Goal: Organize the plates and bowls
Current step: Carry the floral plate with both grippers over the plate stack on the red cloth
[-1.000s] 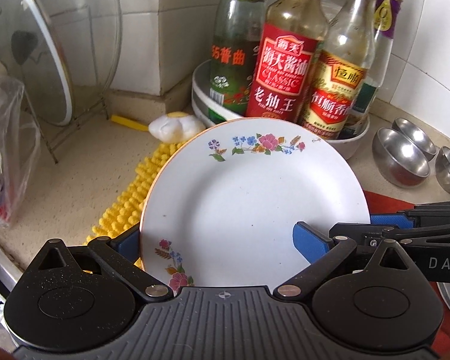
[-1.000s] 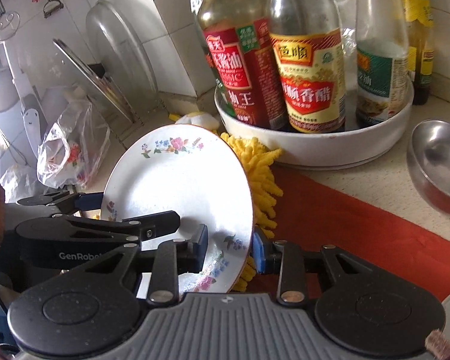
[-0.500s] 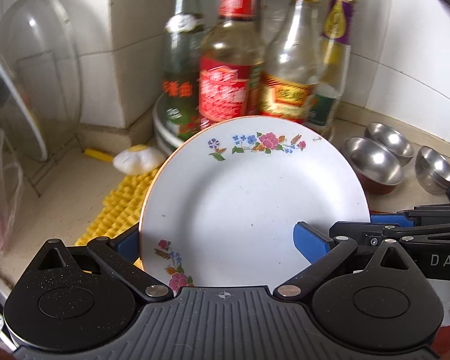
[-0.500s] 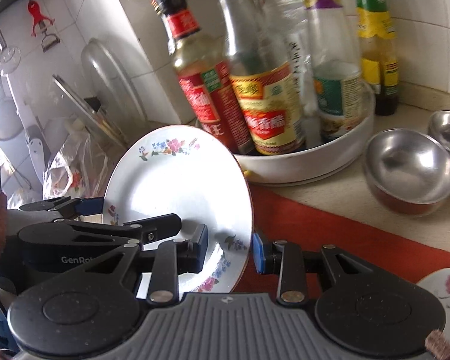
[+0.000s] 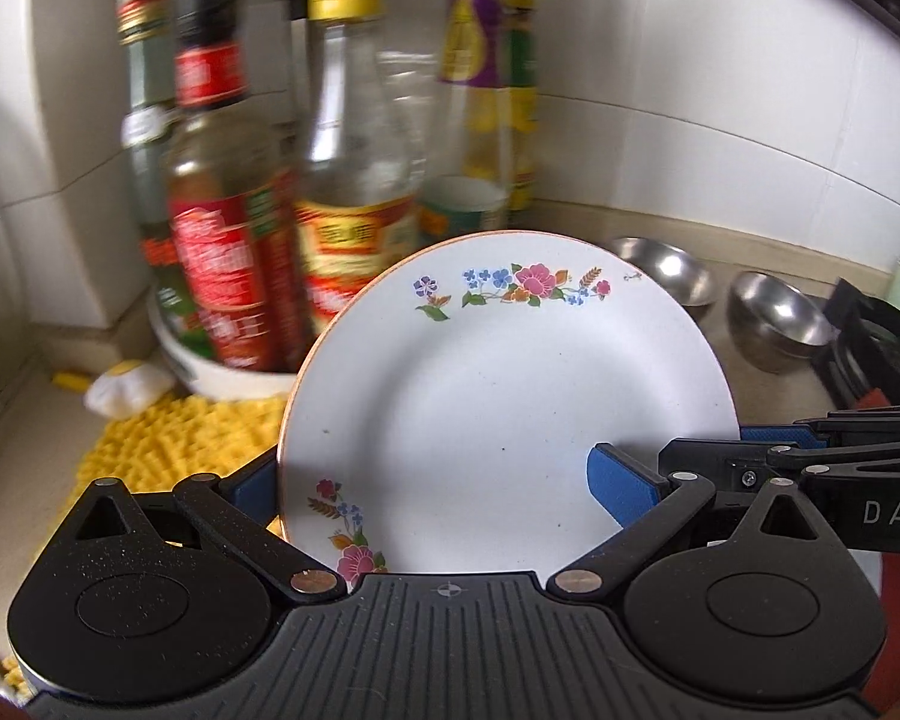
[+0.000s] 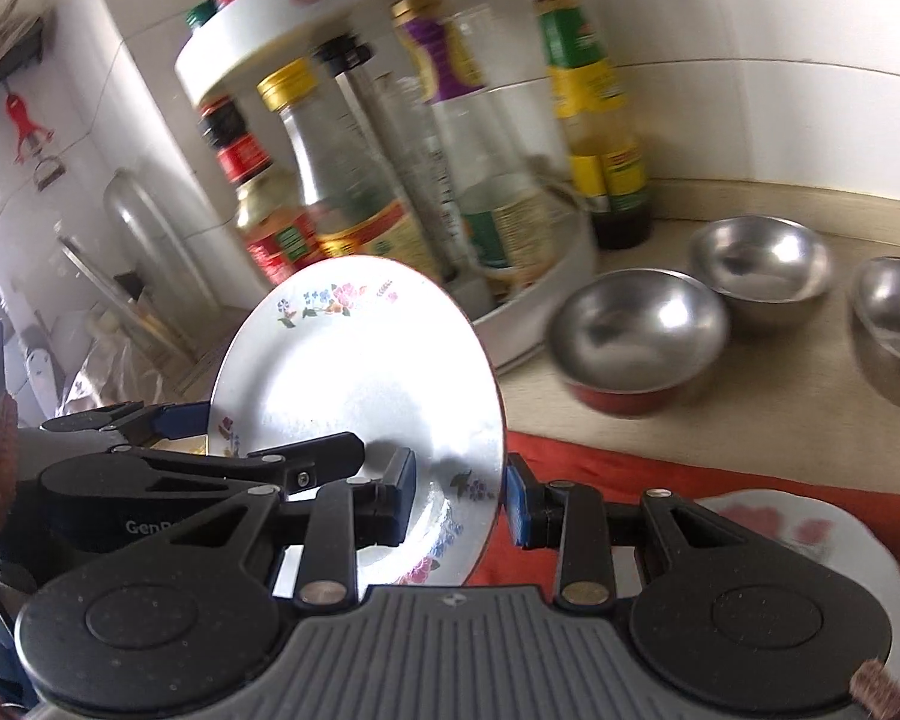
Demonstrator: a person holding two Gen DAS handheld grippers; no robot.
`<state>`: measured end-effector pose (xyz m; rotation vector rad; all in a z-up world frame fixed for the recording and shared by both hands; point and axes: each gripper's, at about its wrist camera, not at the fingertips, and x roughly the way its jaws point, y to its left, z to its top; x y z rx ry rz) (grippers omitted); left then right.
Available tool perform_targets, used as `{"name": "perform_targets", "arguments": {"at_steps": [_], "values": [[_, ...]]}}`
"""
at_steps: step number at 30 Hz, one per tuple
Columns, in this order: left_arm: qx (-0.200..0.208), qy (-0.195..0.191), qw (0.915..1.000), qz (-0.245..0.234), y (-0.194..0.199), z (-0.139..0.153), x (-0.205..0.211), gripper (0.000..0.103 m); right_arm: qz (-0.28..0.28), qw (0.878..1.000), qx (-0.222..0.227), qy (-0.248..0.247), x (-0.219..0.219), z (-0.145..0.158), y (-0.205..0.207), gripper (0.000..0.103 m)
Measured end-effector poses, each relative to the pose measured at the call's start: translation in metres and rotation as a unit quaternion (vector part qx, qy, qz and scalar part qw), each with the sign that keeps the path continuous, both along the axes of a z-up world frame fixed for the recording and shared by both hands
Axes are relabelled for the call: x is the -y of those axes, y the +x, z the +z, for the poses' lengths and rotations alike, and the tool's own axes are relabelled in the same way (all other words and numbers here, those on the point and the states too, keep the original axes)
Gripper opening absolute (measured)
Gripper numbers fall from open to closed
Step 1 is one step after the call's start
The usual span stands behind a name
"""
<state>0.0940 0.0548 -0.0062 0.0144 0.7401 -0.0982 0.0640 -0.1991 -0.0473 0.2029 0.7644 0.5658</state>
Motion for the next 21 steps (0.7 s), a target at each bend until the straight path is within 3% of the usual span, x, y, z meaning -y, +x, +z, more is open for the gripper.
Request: {"name": "perform_targets", "arguments": {"at_steps": [21], "values": [[-0.001, 0.004, 0.9939, -0.111, 0.001, -0.003, 0.109, 0.102, -0.110, 0.994, -0.006, 0.002, 0.112, 0.005, -0.037, 0.030]]}}
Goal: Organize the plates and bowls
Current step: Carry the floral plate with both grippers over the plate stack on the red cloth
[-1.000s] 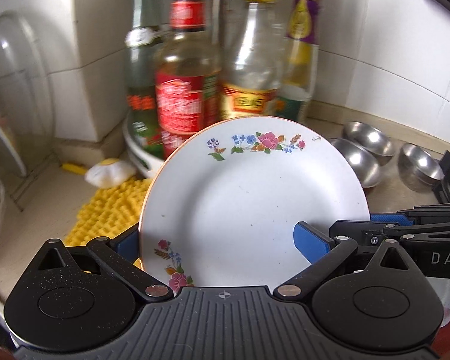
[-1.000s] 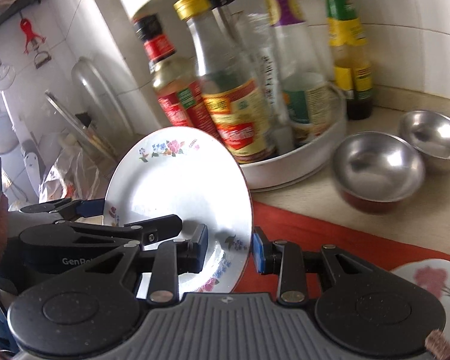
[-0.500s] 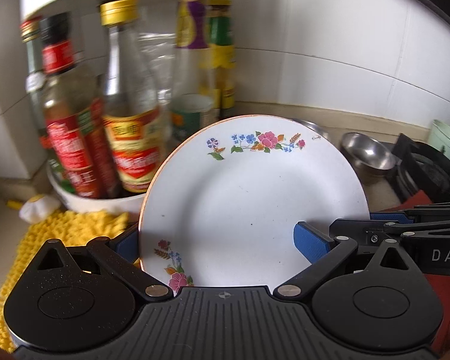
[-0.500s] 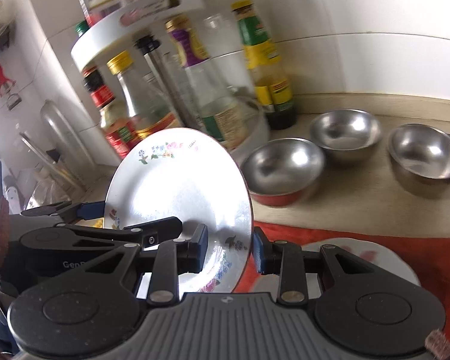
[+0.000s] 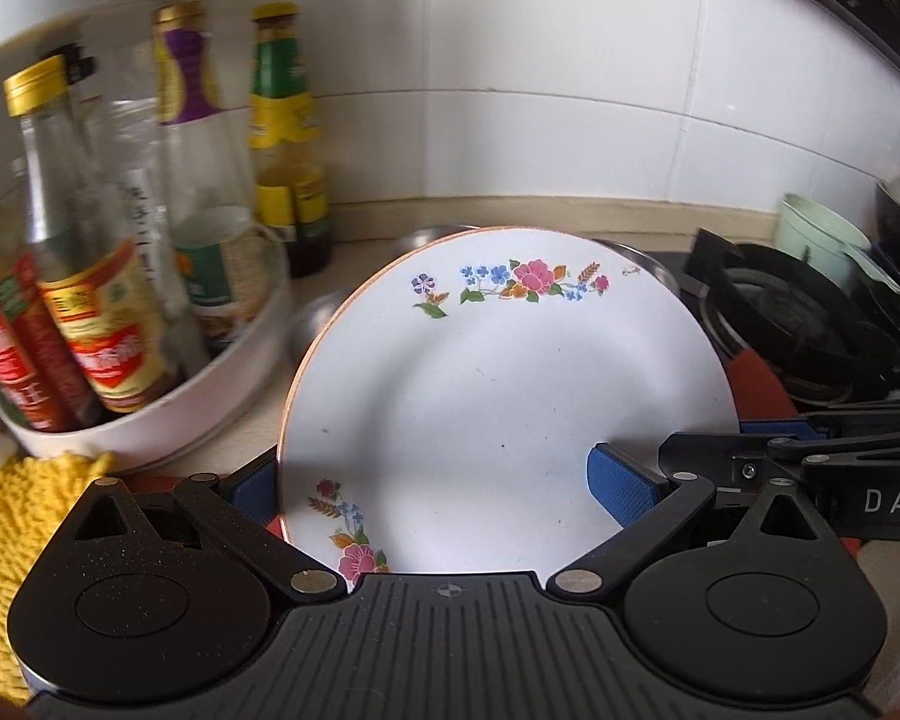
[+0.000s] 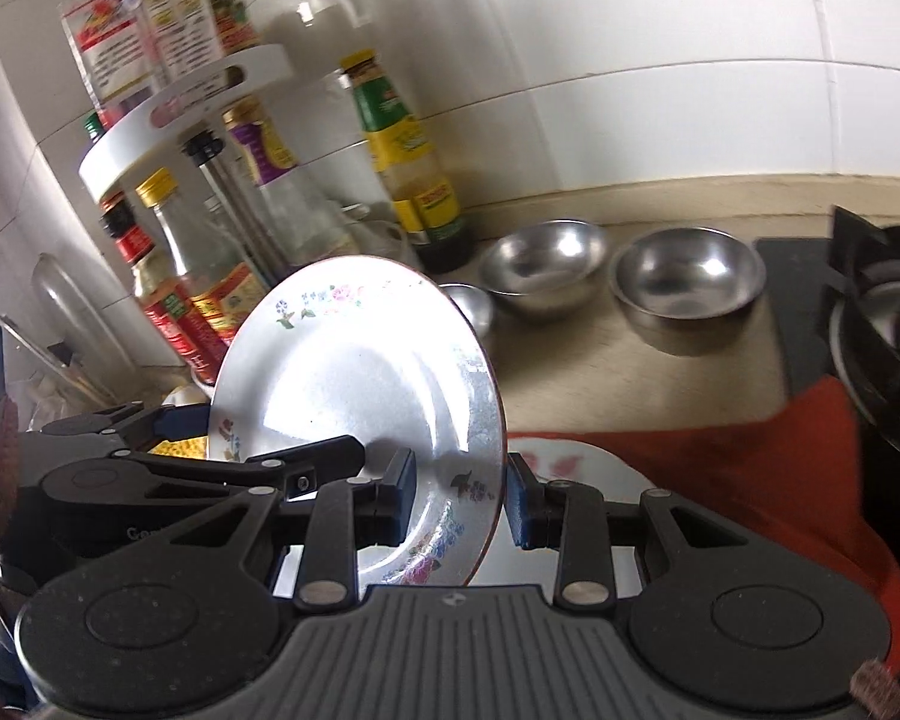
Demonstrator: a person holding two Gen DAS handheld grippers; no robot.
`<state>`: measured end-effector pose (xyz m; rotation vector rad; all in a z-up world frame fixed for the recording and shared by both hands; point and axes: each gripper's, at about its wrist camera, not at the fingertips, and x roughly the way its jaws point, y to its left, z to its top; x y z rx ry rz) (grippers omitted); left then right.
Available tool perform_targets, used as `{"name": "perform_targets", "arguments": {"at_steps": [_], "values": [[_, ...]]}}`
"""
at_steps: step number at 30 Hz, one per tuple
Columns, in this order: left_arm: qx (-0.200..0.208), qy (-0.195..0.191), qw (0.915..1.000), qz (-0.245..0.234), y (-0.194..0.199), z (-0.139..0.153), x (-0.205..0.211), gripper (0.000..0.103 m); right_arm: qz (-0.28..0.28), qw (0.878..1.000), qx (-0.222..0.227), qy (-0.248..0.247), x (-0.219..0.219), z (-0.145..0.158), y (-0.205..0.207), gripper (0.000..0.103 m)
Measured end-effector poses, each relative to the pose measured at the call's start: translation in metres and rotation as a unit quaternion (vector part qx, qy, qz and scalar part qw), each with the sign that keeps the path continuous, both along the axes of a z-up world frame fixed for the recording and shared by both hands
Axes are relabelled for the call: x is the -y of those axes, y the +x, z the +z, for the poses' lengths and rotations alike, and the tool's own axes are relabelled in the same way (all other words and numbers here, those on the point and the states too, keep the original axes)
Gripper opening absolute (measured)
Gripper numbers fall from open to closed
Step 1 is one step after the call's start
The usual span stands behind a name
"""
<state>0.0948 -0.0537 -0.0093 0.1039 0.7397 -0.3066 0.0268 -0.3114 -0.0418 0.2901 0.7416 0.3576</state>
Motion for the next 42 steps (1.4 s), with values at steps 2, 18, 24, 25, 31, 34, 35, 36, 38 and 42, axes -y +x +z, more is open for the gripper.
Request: {"name": "perform_targets", "arguments": {"at_steps": [2, 18, 24, 25, 31, 34, 35, 36, 38, 42], "values": [[-0.002, 0.001, 1.0000, -0.008, -0.003, -0.001, 0.010, 0.102, -0.008, 1.000, -0.003, 0.000, 0.010, -0.001, -0.005, 0.030], [-0.028, 0.012, 0.9992, -0.025, -0.018, -0.017, 0.050, 0.102, -0.026, 0.999, -0.030, 0.001, 0.052, -0.014, -0.026, 0.030], [-0.040, 0.015, 0.9988, -0.025, -0.019, -0.026, 0.058, 0.101, -0.025, 0.999, -0.046, -0.001, 0.058, -0.021, -0.029, 0.030], [-0.043, 0.015, 0.9987, -0.025, -0.019, -0.028, 0.058, 0.101, -0.025, 0.999, -0.048, -0.003, 0.058, -0.022, -0.029, 0.030], [-0.055, 0.011, 0.9982, -0.021, -0.017, -0.034, 0.060, 0.102, -0.021, 0.998, -0.060, -0.005, 0.061, -0.028, -0.026, 0.030], [-0.053, 0.010, 0.9983, -0.022, -0.017, -0.034, 0.061, 0.102, -0.020, 0.998, -0.058, -0.010, 0.062, -0.026, -0.026, 0.030], [-0.052, 0.011, 0.9983, -0.023, -0.016, -0.034, 0.062, 0.102, -0.021, 0.998, -0.058, -0.011, 0.062, -0.026, -0.027, 0.030], [-0.053, 0.010, 0.9982, -0.024, -0.016, -0.034, 0.062, 0.102, -0.021, 0.998, -0.058, -0.011, 0.063, -0.026, -0.027, 0.030], [-0.057, 0.008, 0.9980, -0.025, -0.014, -0.035, 0.062, 0.102, -0.024, 0.998, -0.060, -0.011, 0.062, -0.026, -0.026, 0.030], [-0.064, 0.005, 0.9976, -0.025, -0.013, -0.039, 0.060, 0.101, -0.027, 0.997, -0.066, -0.011, 0.061, -0.028, -0.026, 0.030]]}}
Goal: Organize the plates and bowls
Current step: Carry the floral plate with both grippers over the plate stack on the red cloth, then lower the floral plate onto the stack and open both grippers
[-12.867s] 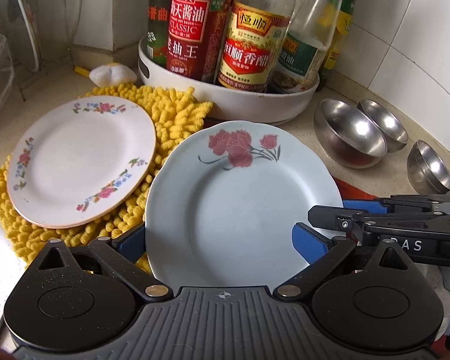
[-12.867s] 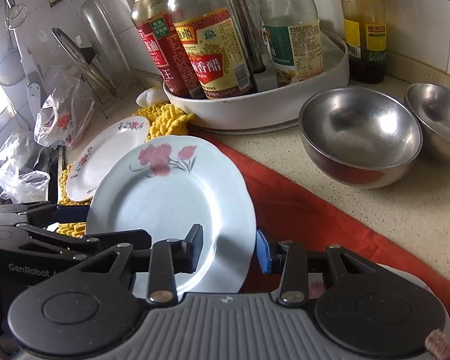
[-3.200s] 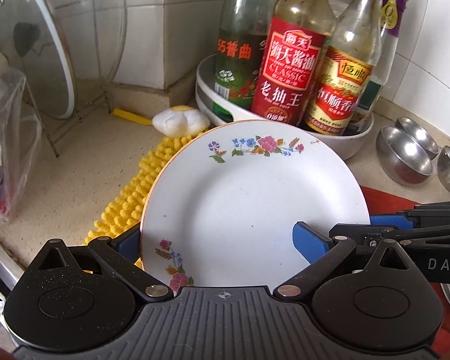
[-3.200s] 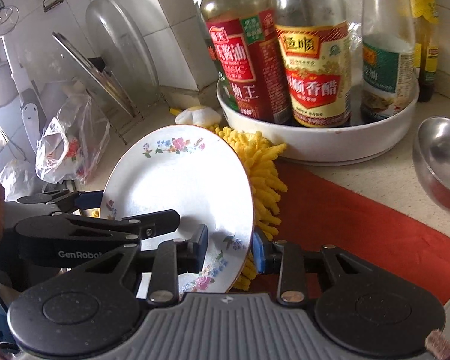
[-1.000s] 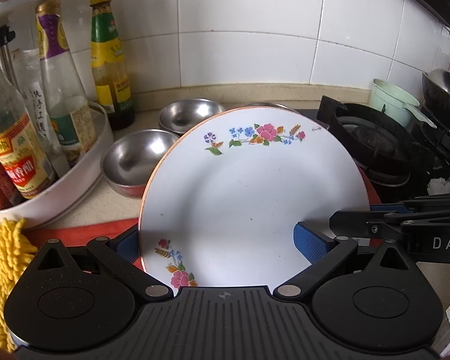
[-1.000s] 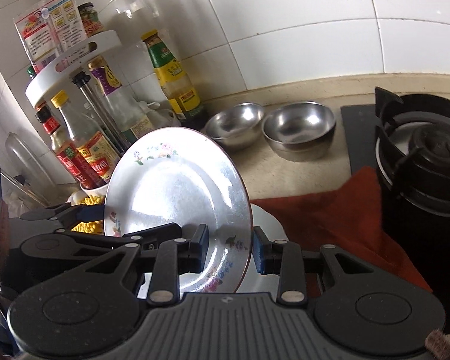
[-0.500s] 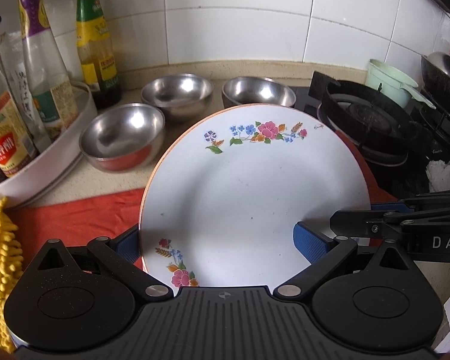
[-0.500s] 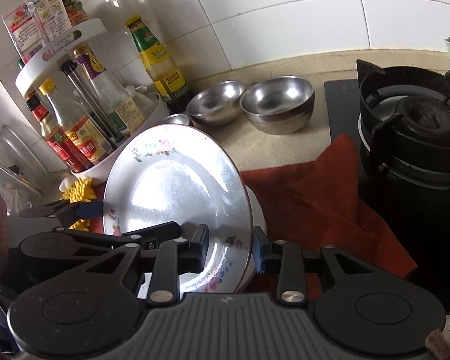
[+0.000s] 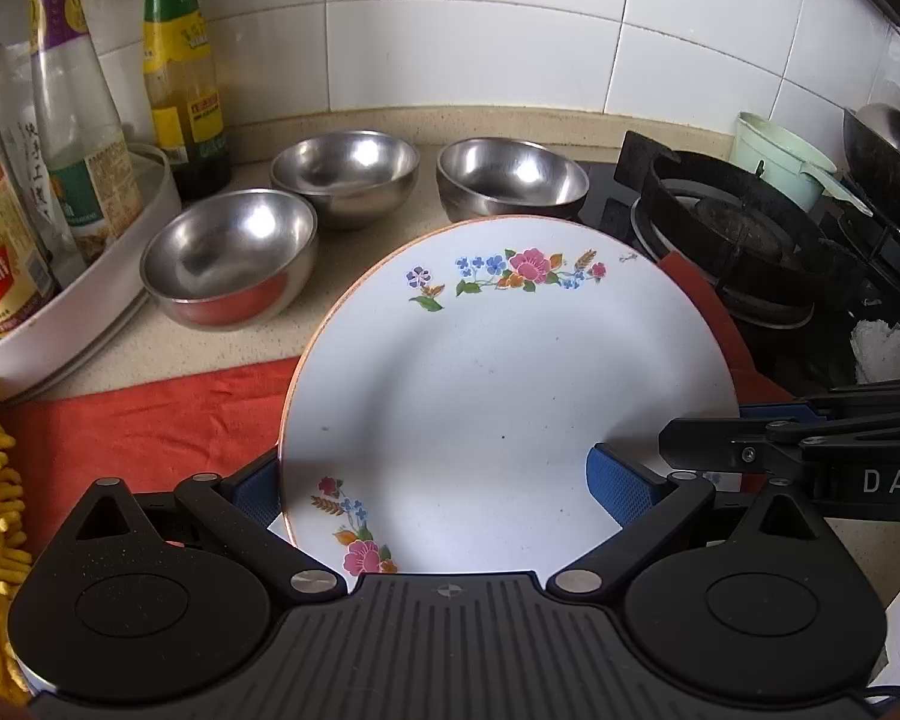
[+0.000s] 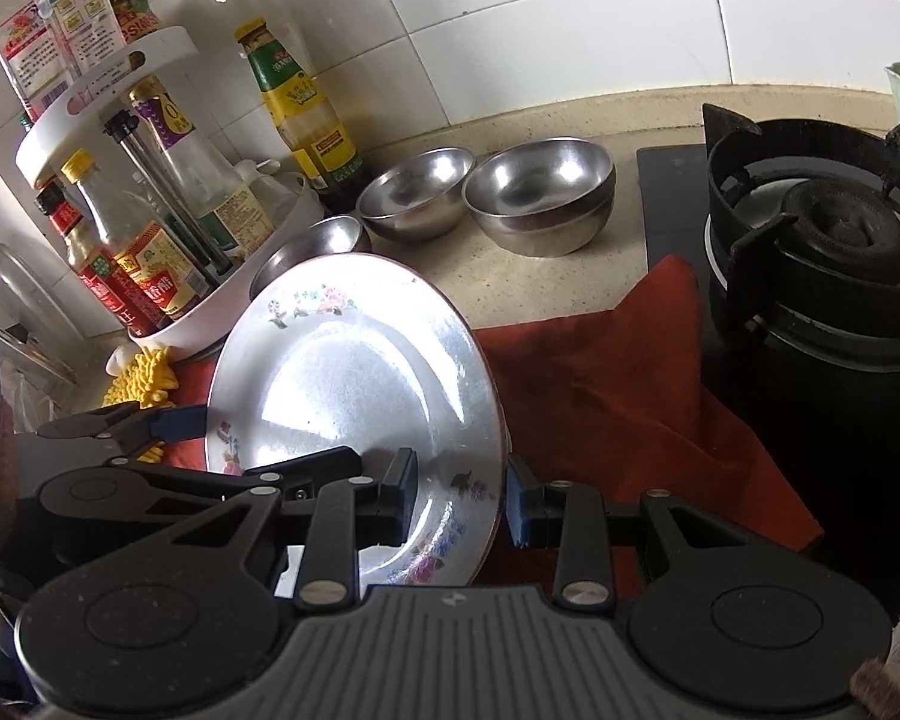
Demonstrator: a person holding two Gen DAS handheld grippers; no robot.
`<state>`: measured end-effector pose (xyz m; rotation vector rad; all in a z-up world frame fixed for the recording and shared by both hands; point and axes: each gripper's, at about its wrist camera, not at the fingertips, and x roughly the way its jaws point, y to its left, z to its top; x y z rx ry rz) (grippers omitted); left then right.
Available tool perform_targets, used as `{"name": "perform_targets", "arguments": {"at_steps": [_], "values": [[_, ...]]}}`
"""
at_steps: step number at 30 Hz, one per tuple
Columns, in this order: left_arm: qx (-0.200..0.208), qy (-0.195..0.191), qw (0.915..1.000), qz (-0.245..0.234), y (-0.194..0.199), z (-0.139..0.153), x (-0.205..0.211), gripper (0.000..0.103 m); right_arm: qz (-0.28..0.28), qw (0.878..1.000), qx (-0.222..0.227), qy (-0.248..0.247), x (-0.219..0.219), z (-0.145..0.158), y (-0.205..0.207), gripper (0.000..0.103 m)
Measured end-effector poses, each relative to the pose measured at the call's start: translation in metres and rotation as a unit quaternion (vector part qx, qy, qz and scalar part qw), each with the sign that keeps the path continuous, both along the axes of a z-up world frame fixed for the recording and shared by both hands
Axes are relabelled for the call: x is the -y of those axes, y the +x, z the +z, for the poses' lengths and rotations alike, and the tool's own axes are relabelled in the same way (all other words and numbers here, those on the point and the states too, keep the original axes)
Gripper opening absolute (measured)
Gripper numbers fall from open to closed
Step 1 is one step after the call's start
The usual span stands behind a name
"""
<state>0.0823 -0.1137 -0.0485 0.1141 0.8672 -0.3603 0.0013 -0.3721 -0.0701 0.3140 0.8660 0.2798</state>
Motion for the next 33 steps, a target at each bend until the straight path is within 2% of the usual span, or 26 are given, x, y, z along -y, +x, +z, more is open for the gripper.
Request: {"name": "perform_targets", "arguments": {"at_steps": [12, 23, 27, 30, 33], "values": [[-0.029, 0.001, 0.9995, 0.010, 0.013, -0.016, -0.008, 0.100, 0.005, 1.000, -0.005, -0.029, -0.012, -0.013, 0.011, 0.030], [-0.005, 0.029, 0.9996, 0.001, 0.024, -0.021, -0.005, 0.098, 0.013, 0.998, 0.015, -0.065, -0.022, -0.020, 0.024, 0.030], [-0.016, 0.026, 0.9995, 0.000, 0.031, -0.023, -0.011, 0.098, 0.024, 0.994, 0.035, -0.096, -0.030, -0.021, 0.026, 0.030], [-0.035, 0.016, 0.9992, -0.004, 0.034, -0.024, -0.017, 0.098, 0.058, 0.986, 0.053, -0.145, -0.043, -0.018, 0.025, 0.030], [-0.037, 0.019, 0.9990, -0.017, 0.031, -0.024, -0.016, 0.098, 0.086, 0.982, 0.056, -0.159, -0.046, -0.016, 0.024, 0.031]]}}
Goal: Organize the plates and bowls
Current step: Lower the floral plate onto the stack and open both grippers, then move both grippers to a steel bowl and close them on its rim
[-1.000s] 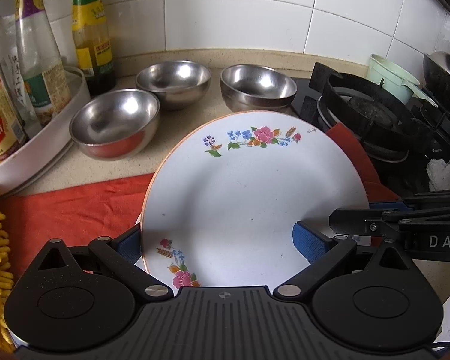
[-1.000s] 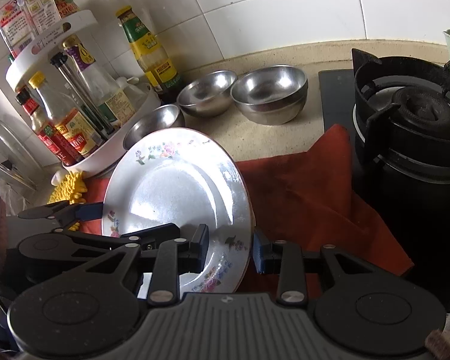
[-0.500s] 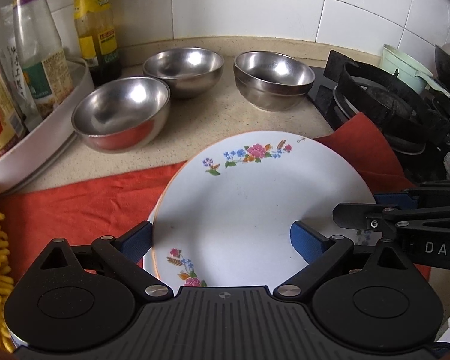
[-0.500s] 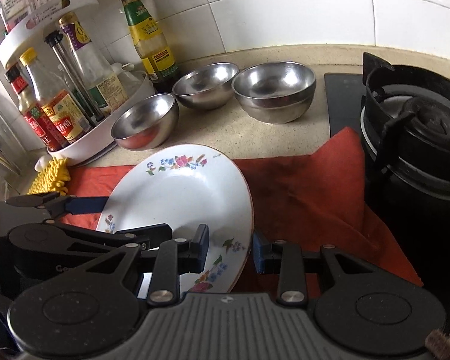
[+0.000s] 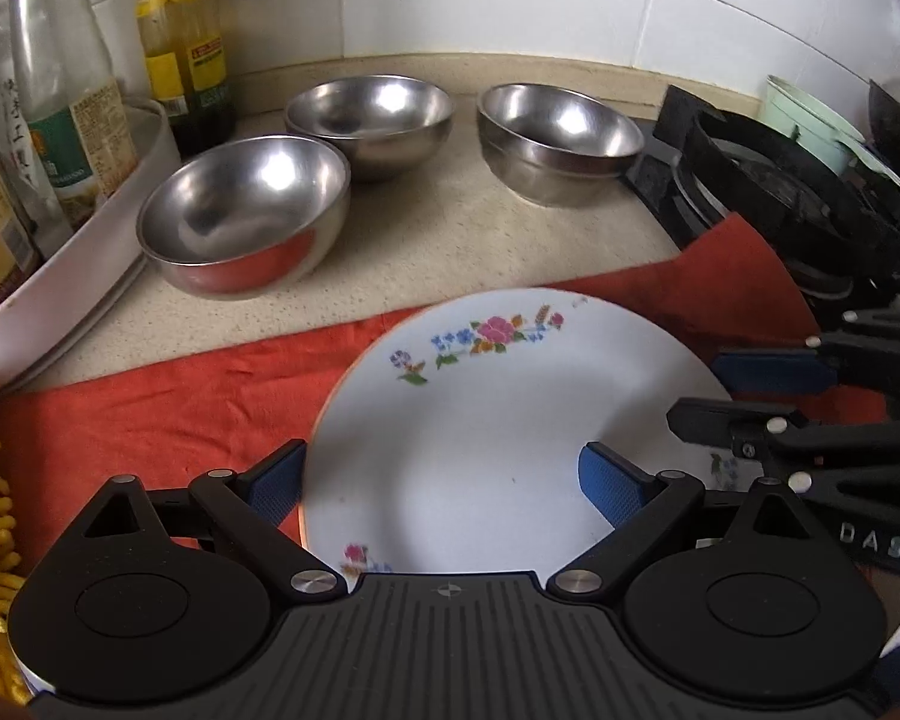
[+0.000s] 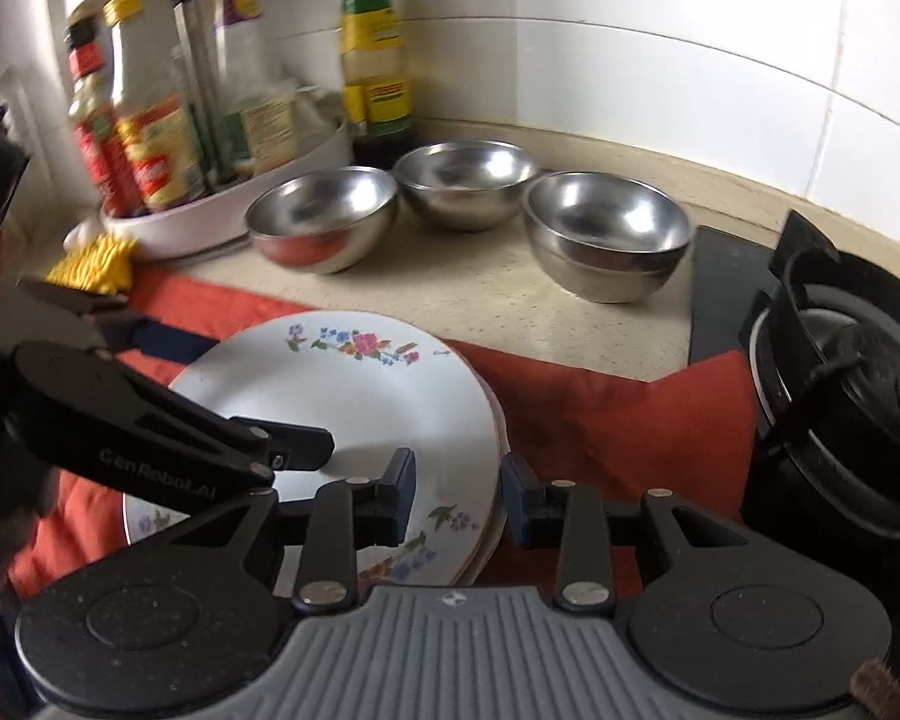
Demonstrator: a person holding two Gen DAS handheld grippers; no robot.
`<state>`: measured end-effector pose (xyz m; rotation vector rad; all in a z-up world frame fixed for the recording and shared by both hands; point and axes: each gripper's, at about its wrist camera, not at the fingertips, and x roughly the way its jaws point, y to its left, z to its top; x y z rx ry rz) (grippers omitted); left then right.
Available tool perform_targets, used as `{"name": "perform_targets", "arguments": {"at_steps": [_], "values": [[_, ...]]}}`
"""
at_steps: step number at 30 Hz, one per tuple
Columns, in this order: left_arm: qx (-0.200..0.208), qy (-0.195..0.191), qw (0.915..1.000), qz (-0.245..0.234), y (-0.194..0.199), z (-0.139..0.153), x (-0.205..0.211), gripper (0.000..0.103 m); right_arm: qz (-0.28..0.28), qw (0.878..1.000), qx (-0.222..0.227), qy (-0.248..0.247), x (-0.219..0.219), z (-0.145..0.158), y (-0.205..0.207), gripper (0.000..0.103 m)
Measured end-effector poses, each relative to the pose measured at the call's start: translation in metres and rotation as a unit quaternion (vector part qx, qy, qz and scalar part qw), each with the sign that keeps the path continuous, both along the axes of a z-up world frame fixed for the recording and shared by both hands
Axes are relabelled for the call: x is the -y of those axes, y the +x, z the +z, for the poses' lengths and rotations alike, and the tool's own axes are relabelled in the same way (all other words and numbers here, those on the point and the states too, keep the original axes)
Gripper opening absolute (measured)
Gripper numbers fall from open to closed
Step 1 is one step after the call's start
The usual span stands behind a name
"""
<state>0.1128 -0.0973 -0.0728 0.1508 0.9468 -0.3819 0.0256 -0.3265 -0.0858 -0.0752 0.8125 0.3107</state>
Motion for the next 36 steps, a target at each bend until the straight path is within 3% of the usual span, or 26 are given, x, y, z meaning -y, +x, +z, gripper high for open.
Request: {"name": "perform_targets", "arguments": {"at_steps": [6, 11, 21, 26, 32, 36], "values": [[-0.003, 0.003, 0.9999, -0.012, -0.002, 0.000, -0.002, 0.100, 0.037, 0.999, -0.006, -0.024, -0.004, 0.003, -0.003, 0.035], [-0.001, 0.007, 1.0000, 0.000, -0.001, 0.004, -0.013, 0.100, 0.035, 0.999, -0.014, -0.018, 0.000, 0.002, -0.002, 0.035], [0.030, -0.003, 0.9987, 0.041, 0.016, 0.024, -0.040, 0.101, 0.007, 0.999, 0.000, 0.035, 0.027, 0.028, 0.013, 0.035], [0.051, -0.002, 0.9966, 0.065, 0.037, 0.035, -0.048, 0.101, 0.024, 0.998, 0.013, 0.054, 0.014, 0.038, 0.041, 0.035], [0.059, -0.026, 0.9910, 0.117, 0.076, 0.042, -0.064, 0.102, 0.028, 0.995, -0.005, 0.095, -0.008, 0.039, 0.095, 0.035], [0.046, -0.020, 0.9886, 0.142, 0.104, 0.033, -0.068, 0.100, 0.023, 0.990, -0.033, 0.137, -0.023, 0.032, 0.138, 0.036]]}}
